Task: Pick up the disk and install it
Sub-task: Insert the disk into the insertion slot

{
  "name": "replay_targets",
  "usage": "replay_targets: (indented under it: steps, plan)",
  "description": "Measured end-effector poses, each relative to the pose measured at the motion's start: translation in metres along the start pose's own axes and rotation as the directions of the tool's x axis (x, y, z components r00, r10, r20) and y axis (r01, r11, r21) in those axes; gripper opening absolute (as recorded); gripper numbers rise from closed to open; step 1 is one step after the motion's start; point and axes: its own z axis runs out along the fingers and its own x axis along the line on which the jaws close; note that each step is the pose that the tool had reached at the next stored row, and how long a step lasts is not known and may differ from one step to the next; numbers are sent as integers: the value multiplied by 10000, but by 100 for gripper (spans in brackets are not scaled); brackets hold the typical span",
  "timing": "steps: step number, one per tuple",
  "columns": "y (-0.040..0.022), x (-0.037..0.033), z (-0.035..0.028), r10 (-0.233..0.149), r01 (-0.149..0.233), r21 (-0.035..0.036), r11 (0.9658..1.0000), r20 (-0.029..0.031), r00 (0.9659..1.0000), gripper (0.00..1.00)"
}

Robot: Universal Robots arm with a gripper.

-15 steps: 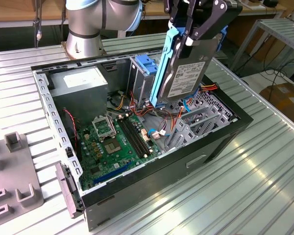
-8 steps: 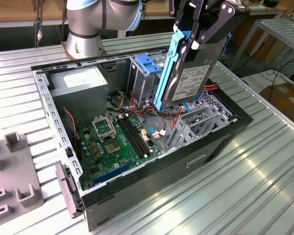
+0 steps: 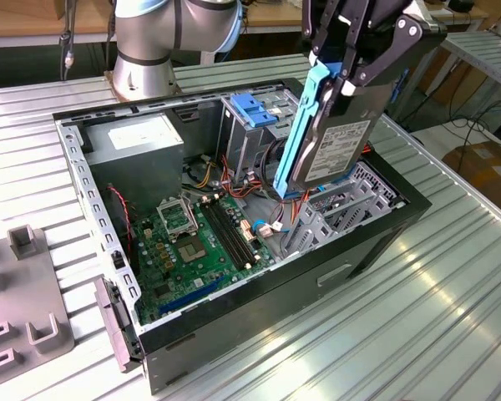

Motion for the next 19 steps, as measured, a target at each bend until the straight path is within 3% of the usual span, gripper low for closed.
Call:
replay_targets:
  steps: [7, 16, 19]
  plan:
    - [-115, 75, 26, 1, -1, 3, 10000, -30, 10000, 37]
    - [-426, 59, 63, 1, -1, 5, 10000, -49, 10000, 37]
    - [-497, 52, 71, 0, 0, 4, 10000, -53, 10000, 37]
